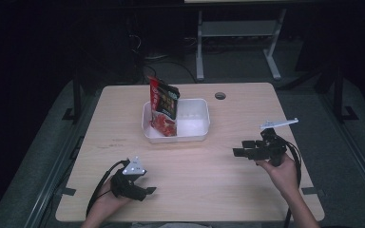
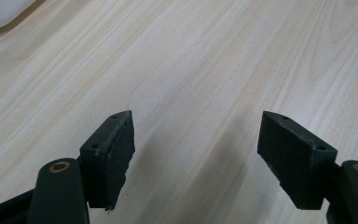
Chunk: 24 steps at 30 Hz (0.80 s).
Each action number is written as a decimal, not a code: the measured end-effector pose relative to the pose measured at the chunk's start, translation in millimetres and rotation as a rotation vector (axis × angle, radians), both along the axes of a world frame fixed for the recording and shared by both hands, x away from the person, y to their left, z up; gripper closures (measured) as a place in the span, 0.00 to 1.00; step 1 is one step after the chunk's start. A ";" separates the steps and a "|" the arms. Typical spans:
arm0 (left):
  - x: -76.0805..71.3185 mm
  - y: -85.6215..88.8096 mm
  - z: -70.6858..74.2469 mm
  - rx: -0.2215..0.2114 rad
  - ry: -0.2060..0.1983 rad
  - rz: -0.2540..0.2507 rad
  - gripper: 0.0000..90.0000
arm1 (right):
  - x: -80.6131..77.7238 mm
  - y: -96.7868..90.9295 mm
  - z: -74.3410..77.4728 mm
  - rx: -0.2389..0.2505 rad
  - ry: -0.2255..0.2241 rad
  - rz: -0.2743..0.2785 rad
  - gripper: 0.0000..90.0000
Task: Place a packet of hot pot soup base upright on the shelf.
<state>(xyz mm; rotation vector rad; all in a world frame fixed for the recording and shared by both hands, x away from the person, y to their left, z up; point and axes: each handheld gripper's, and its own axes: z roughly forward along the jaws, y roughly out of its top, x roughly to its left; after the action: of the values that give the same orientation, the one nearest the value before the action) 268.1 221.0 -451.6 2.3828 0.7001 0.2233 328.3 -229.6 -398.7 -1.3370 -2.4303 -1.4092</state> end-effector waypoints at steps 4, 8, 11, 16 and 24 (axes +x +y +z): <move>0.0 -0.2 0.3 -0.002 0.001 0.000 0.30 | -8.2 -7.2 -4.9 -0.005 -0.001 -0.007 0.35; 0.1 -0.6 -0.3 -0.003 0.002 0.000 0.30 | -14.9 -10.2 -9.2 -0.026 -0.003 -0.004 0.35; 0.2 -0.5 -0.6 -0.004 0.004 0.000 0.30 | -19.9 -12.9 -12.9 -0.019 -0.001 -0.002 0.35; 0.3 -0.3 -0.6 -0.008 0.006 0.003 0.30 | -28.4 -17.4 -20.4 -0.024 0.006 -0.001 0.35; 0.1 -1.1 -1.2 -0.012 0.007 0.000 0.30 | -42.3 -27.4 -29.5 -0.022 0.017 -0.010 0.35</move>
<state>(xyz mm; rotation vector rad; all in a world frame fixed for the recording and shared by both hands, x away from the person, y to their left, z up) 268.2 219.8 -452.8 2.3731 0.7021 0.2102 285.9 -257.1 -428.2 -1.3626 -2.4391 -1.3711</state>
